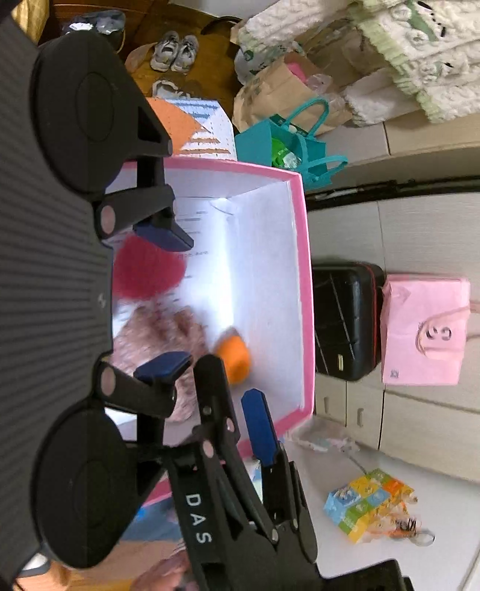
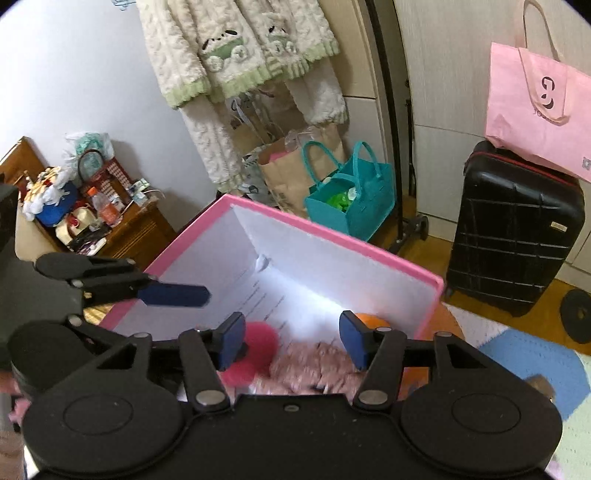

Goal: Organize soft objects
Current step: 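Open both grippers to drop the pompom and orange sponge into the box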

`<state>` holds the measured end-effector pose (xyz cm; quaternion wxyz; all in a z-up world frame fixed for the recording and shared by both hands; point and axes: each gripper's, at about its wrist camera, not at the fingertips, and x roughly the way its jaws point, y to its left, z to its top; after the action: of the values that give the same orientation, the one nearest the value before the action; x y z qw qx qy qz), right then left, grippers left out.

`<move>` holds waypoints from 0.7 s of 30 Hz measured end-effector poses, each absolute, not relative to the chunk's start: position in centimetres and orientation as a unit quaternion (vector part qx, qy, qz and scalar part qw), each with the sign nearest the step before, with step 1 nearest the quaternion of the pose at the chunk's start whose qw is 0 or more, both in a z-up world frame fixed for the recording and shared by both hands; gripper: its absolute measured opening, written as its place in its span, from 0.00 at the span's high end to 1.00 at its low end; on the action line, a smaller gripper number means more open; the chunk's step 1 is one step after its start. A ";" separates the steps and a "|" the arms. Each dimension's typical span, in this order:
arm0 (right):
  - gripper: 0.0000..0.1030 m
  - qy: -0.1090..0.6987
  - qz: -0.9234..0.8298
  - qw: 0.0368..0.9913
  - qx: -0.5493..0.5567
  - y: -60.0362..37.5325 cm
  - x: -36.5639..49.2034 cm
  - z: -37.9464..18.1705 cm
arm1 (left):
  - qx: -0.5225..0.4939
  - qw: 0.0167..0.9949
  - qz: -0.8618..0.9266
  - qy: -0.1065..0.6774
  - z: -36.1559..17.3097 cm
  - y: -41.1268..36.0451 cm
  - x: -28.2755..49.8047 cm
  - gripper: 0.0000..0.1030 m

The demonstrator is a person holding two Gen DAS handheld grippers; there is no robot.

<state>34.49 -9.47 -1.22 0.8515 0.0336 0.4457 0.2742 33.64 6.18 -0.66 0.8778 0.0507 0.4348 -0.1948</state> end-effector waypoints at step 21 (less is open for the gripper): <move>0.38 0.361 0.289 0.882 -0.091 -10.7 19.8 6.2 | 0.045 0.886 -0.222 0.406 5.9 8.4 20.6 0.10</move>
<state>19.81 -10.72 6.16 0.8819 -0.0913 0.3610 0.2892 20.63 8.41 5.91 0.8855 0.0448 0.4057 -0.2220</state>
